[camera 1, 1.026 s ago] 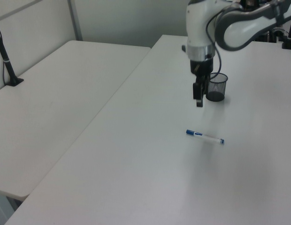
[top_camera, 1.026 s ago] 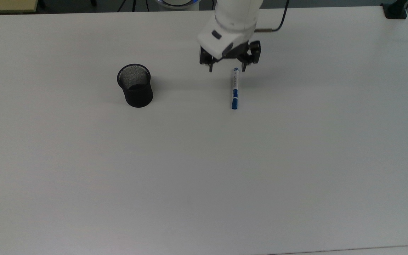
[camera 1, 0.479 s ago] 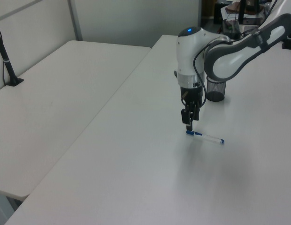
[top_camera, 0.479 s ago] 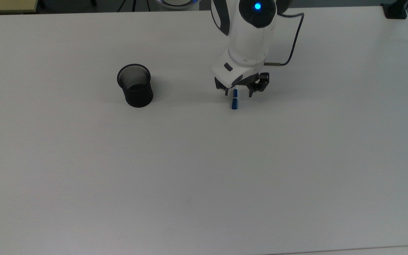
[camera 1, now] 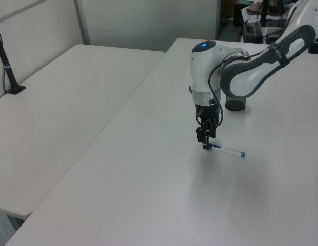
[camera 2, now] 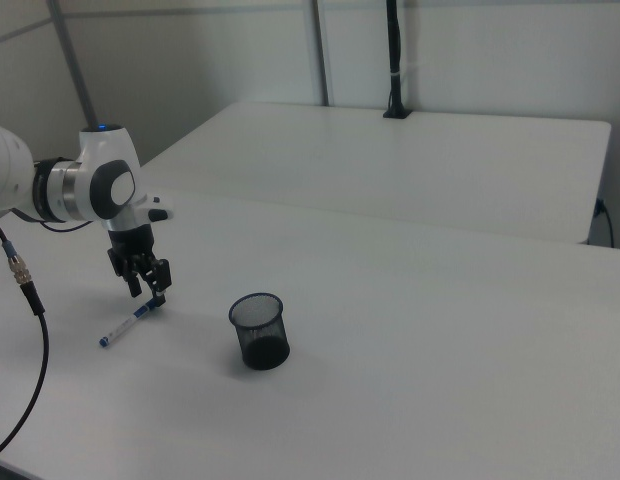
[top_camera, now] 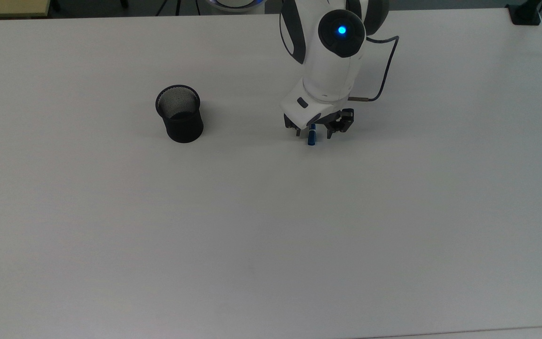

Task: Insert the marker
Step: 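Lower the gripper and close it around the marker's middle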

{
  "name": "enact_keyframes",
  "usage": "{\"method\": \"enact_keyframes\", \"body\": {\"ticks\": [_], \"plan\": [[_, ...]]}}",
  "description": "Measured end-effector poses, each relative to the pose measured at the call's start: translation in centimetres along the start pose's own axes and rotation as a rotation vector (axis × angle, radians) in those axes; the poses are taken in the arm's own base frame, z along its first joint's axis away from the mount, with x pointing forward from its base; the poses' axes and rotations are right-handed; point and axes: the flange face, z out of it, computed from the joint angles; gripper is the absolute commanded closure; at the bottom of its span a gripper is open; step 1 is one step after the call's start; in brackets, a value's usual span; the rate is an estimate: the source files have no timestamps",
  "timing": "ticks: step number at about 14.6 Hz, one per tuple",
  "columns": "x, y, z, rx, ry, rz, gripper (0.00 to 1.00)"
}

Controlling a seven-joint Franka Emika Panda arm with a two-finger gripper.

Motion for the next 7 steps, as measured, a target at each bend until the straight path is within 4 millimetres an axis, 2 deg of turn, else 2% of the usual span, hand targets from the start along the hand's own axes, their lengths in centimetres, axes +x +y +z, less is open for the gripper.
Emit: {"method": "enact_keyframes", "body": {"ticks": [2,3,4,5,7], "plan": [[0.0,0.0,0.4,-0.012,-0.001,-0.003,0.30],[0.1,0.1,0.8,-0.019,-0.005,-0.006,0.35],[0.1,0.1,1.2,-0.024,-0.009,-0.008,0.44],[0.2,0.0,1.6,-0.025,-0.008,-0.010,0.48],[0.5,-0.1,1.7,-0.017,0.011,-0.005,0.81]]}}
